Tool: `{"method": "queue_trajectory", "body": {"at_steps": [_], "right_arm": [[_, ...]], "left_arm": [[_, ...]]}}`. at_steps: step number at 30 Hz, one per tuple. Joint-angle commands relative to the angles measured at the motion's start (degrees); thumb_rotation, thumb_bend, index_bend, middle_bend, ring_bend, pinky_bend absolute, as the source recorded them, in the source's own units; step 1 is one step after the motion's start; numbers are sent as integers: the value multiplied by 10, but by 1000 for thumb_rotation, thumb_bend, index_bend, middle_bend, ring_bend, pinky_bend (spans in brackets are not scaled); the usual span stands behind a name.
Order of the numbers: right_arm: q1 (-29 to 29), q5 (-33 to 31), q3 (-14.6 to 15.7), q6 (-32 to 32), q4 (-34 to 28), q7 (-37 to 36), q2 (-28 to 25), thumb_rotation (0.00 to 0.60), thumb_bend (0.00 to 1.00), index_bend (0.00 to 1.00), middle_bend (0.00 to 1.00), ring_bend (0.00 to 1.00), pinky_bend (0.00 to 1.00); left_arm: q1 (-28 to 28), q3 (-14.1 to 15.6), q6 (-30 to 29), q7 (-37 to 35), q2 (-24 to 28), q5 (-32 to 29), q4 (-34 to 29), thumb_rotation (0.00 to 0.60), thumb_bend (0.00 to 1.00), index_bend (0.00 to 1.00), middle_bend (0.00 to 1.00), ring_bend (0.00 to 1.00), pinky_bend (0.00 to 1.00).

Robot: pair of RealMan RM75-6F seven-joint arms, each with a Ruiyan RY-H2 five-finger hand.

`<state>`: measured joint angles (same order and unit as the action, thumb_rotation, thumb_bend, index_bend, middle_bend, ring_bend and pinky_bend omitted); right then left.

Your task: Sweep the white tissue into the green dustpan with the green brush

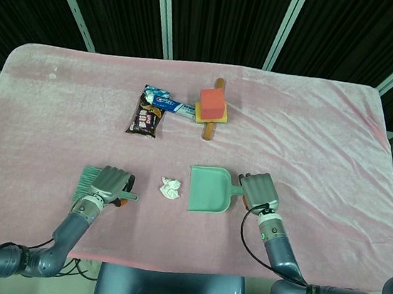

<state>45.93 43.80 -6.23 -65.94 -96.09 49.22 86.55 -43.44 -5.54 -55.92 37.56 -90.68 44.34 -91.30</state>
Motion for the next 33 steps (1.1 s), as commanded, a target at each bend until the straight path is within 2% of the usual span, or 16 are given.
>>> {"method": "queue_trajectory", "body": {"at_steps": [1, 10, 15, 20, 26, 33], "right_arm": [[0, 2, 0, -1, -1, 0, -1, 600, 487, 651, 649, 730, 760], [3, 4, -3, -8, -11, 8, -4, 600, 491, 651, 649, 731, 761], [9, -7, -6, -16, -14, 28, -2, 600, 492, 651, 649, 730, 760], [17, -27, -10, -17, -23, 50, -5, 600, 492, 651, 650, 731, 760], [31, -64, -12, -20, -34, 84, -9, 600, 493, 658, 654, 733, 760], [54, -104, -11, -25, -41, 135, -17, 600, 493, 661, 657, 735, 760]], "left_arm": [[7, -7, -13, -35, -5, 32, 5, 600, 318, 608, 629, 856, 1000], [20, -28, -30, -140, -12, 125, 22, 600, 319, 627, 652, 859, 1000], [19, -48, -12, -217, -14, 156, 28, 600, 319, 626, 651, 859, 1000], [8, -76, 15, -269, -14, 150, 24, 600, 319, 627, 652, 859, 1000], [-10, -113, 33, -324, -41, 138, 37, 600, 319, 628, 653, 858, 1000], [-40, -143, 52, -360, -79, 134, 68, 600, 319, 629, 653, 859, 1000]]}}
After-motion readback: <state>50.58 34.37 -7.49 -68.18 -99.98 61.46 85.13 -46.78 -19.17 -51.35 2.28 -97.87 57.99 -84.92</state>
